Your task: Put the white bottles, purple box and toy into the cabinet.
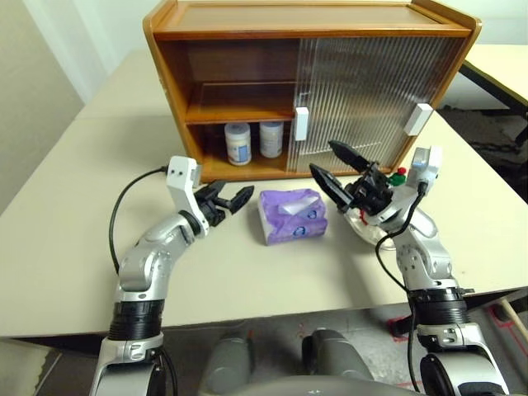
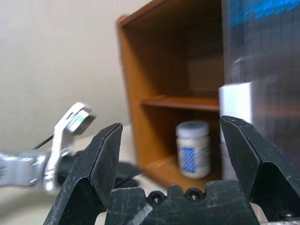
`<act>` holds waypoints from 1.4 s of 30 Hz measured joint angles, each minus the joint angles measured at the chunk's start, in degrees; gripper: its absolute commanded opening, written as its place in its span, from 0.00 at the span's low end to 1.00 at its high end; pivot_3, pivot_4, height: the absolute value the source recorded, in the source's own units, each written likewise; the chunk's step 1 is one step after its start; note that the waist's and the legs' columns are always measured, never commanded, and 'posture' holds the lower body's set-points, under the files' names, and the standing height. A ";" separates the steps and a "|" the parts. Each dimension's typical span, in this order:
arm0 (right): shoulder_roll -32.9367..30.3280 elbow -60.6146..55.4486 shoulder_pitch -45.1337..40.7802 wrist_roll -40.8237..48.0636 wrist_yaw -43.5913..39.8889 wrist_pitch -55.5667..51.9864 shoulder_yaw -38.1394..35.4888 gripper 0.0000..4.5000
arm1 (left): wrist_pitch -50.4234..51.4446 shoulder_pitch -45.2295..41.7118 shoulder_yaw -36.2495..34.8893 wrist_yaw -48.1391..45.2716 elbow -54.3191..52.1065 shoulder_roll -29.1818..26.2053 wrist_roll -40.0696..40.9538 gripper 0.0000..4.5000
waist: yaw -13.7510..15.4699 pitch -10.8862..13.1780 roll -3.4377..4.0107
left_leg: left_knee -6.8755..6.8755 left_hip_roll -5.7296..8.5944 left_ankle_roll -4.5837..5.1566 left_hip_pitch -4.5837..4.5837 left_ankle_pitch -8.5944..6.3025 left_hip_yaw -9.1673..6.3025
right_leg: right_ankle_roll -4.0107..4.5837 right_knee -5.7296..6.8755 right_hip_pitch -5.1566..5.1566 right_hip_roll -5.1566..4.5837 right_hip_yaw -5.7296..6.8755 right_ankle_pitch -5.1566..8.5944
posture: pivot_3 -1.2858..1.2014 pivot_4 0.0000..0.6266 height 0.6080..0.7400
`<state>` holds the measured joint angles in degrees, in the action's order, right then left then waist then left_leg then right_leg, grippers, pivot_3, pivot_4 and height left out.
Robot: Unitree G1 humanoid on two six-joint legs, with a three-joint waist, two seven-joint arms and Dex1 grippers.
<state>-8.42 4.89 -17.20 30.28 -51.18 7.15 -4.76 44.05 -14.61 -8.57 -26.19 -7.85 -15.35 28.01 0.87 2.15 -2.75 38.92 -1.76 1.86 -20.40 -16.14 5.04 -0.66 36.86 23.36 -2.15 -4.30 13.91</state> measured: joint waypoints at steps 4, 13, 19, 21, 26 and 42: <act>0.24 0.13 -0.08 -0.52 1.02 3.01 -0.63 1.00 | 10.27 -0.35 -0.78 1.73 -2.86 -0.74 4.09 0.99 | -0.13 0.00 0.01 | -0.01 0.02 -0.03 0.00 -0.02 0.00 | -0.02 -0.01 0.00 0.00 -0.03 0.01 | 0.55 0.00 1.00; -0.08 2.13 0.59 -2.44 0.87 6.07 -0.43 1.00 | 23.64 -0.72 -1.85 4.71 -3.43 2.57 10.03 0.99 | -0.52 0.00 0.02 | 0.00 0.04 -0.10 0.01 -0.05 0.01 | 0.01 0.00 -0.01 0.00 -0.08 0.03 | 0.54 0.00 1.00; -0.10 2.33 1.16 -2.75 0.75 6.99 -0.36 1.00 | 26.01 -2.94 -2.49 6.52 -1.11 7.58 11.51 0.86 | -1.52 -0.01 0.04 | 0.00 0.10 -0.09 0.02 -0.05 0.02 | -0.03 -0.01 -0.02 0.07 -0.28 0.05 | 0.54 0.00 1.00; -0.19 2.35 1.30 -2.77 0.67 7.35 -0.38 1.00 | 26.00 -2.95 -2.51 6.85 -0.05 8.21 11.52 0.69 | -1.84 -0.01 0.03 | 0.00 0.09 -0.09 0.03 -0.05 0.05 | -0.04 -0.01 -0.01 0.16 -0.42 0.06 | 0.54 0.00 1.00; -0.28 2.48 1.43 -2.79 0.60 7.54 -0.36 1.00 | 25.81 -2.95 -2.94 6.87 0.46 8.31 11.53 0.25 | -2.70 -0.01 0.04 | 0.00 0.09 -0.09 0.03 -0.05 0.06 | -0.05 -0.01 -0.01 0.18 -0.50 0.06 | 0.54 0.00 1.00; -0.11 5.58 -1.57 -0.40 -3.42 7.78 -0.57 1.00 | 27.00 -2.42 -15.46 11.62 -5.00 8.64 19.54 0.00 | -2.70 0.01 0.03 | -0.01 0.07 -0.12 0.05 -0.06 0.09 | -0.08 -0.01 0.01 0.19 -0.56 0.07 | 0.57 0.00 1.00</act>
<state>-8.54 10.47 -18.77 29.89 -54.60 14.93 -5.32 71.04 -17.03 -24.02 -14.56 -12.84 -6.71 47.56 -1.83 2.16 -2.72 38.91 -1.69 1.74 -20.36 -16.20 5.13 -0.74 36.84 23.37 -1.96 -4.87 13.97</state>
